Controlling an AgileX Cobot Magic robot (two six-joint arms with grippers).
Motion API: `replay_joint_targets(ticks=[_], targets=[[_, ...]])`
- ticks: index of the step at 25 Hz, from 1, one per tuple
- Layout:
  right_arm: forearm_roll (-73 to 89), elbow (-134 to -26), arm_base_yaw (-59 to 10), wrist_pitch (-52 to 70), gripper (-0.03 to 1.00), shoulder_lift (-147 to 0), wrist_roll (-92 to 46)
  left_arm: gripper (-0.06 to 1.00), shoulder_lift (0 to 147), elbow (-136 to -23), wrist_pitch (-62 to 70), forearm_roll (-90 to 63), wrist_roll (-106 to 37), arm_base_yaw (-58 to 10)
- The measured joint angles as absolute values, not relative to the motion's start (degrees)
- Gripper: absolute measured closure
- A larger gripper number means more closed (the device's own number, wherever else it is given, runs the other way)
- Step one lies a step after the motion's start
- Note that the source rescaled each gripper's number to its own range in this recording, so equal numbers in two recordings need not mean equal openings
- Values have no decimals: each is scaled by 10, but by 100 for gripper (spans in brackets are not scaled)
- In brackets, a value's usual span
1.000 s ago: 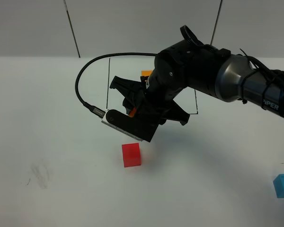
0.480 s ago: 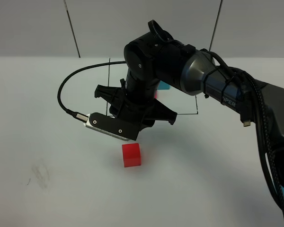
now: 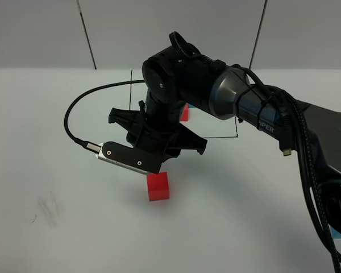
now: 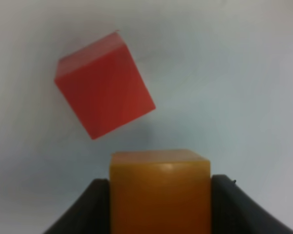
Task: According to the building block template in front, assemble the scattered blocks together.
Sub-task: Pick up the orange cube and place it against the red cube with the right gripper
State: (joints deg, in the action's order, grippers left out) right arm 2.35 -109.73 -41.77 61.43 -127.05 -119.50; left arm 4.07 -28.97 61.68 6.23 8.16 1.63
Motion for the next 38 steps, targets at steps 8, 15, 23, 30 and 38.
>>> replay_joint_targets(ticks=[8,15,23,30,38], targets=[[21,-1098,-420,609,49,-1278,-1195,94,41,-290,617,62,82,16],[-22,-1098,-436,588,49,-1279,-1195,94,41,-290,617,62,82,16],[-42,-1098,-442,584,49,-1291,-1195,94,41,-290,617,62,82,16],[-43,-1098,-442,596,49,-1291,-1195,94,41,-290,617,62,82,16],[-43,-1098,-442,598,49,-1292,-1195,94,41,-290,617,62,82,16]])
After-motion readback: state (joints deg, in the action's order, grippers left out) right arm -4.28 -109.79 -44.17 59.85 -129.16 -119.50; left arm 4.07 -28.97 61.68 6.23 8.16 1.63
